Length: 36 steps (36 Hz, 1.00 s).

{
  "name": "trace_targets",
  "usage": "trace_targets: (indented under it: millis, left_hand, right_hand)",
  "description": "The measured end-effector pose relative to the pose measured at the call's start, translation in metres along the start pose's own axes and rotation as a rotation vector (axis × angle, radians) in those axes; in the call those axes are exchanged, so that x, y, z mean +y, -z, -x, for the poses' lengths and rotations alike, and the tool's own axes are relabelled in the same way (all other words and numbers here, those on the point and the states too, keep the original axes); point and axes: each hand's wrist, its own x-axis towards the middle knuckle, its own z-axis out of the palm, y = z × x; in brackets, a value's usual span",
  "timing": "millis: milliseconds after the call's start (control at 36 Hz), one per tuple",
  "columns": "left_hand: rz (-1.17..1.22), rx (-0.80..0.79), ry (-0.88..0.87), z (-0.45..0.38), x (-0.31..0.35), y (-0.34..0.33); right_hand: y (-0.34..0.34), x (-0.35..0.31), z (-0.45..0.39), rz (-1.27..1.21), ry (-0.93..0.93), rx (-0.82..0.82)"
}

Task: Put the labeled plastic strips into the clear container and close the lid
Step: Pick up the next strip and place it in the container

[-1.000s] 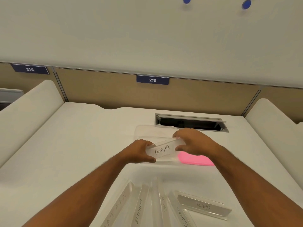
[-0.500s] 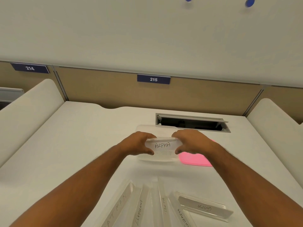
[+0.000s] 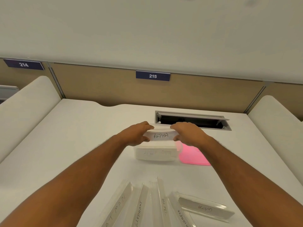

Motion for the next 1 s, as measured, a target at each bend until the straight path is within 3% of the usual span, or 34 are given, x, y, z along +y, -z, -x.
trace_targets:
  millis: [417, 1000]
  left_hand:
    - [-0.153, 0.065, 0.062, -0.023, -0.016, -0.007]
    - [-0.287, -0.001, 0.119, -0.052, -0.033, -0.032]
  right_hand:
    - [-0.018, 0.008, -0.029, 0.005, -0.027, -0.017]
    - [-0.063, 0.015, -0.067, 0.055, -0.036, -0.07]
